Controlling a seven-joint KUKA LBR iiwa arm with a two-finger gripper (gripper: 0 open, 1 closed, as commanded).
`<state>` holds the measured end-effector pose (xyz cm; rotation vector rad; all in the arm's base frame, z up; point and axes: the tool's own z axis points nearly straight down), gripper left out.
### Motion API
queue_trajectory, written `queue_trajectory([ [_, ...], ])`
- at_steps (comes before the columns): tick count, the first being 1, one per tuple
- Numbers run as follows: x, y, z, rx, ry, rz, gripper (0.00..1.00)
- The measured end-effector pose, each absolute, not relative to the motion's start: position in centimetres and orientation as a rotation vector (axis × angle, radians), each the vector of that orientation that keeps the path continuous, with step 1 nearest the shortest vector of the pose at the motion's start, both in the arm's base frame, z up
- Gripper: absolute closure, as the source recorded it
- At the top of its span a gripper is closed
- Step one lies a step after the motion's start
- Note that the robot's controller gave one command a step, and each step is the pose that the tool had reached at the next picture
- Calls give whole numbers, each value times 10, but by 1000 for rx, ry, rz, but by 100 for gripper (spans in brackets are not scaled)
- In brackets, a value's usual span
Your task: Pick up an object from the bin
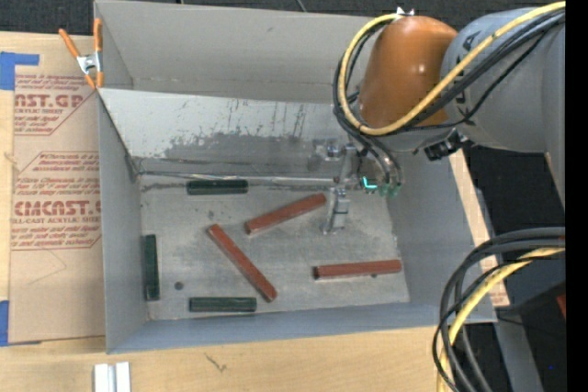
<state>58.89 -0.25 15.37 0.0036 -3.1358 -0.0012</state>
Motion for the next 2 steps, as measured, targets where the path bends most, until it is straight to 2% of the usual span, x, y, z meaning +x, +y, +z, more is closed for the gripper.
queue_trajectory([
  [1,591,-3,158,4,-3144,-1,0],
  [2,585,12,71,222,-3135,-1,100],
])
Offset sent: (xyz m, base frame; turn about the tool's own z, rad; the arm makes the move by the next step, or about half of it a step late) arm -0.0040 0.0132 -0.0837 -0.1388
